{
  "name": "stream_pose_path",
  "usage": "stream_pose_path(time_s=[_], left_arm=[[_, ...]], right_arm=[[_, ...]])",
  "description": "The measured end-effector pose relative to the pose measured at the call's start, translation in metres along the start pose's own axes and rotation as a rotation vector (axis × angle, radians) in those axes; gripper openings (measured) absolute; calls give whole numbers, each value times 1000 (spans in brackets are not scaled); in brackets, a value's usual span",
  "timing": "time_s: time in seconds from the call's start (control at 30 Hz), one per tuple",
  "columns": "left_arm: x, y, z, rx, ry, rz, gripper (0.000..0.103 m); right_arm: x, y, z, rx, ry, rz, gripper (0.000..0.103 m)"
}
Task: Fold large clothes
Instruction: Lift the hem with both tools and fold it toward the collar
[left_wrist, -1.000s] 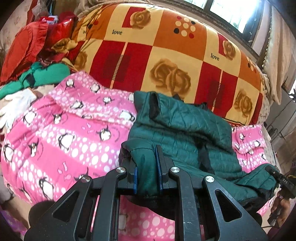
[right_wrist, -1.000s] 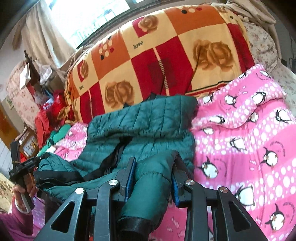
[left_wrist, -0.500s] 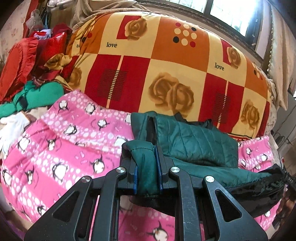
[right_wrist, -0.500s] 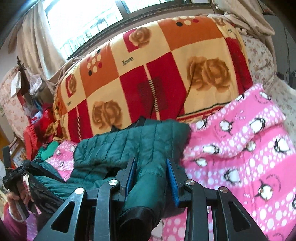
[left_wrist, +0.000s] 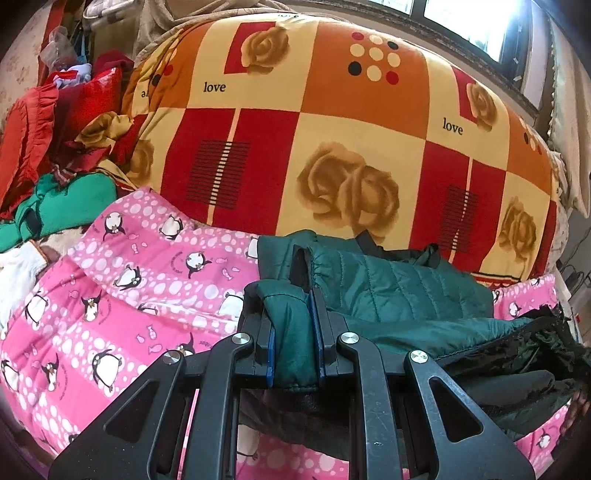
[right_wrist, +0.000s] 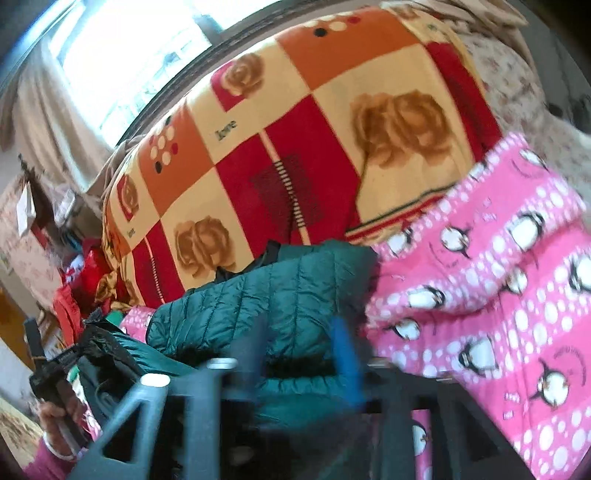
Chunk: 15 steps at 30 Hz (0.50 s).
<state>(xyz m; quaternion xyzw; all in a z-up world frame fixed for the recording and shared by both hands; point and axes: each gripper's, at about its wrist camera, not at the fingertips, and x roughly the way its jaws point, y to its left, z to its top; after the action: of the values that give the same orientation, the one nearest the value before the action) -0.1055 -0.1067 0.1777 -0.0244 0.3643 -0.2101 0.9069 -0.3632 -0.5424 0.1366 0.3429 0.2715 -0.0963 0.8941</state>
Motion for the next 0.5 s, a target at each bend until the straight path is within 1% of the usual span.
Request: stream_pose_path(time_s=[0.03,0.1,0.2,0.23,0.3,0.37,0.43,0.5], left_arm=[[1,0,0,2,2,4,15],[3,0,-1,1,4,9,15],[5,0,0,-1,7,15,15],[5,0,0,-2,8,17,15],[6,0,0,-2,8,17,15],[6,0,0,-1,8,17,15],[6,0,0,-1,9,16,15],[6,-1,1,3,9,17,15]], right_arm=[[-5,-4,-1,23,-11,20,77],[-20,-15,2,65,-36,70,77],[-39,-21,3,64,-48,124,77],[-45,-21,2,46,-41,139,77],[-55,-21,-3,-7,-23,142,78],[-61,-23,-11,-71,7,126,87],[-64,-27,-19,-121,33,116,89],[-64,-34,-29,-144,65,141,89]])
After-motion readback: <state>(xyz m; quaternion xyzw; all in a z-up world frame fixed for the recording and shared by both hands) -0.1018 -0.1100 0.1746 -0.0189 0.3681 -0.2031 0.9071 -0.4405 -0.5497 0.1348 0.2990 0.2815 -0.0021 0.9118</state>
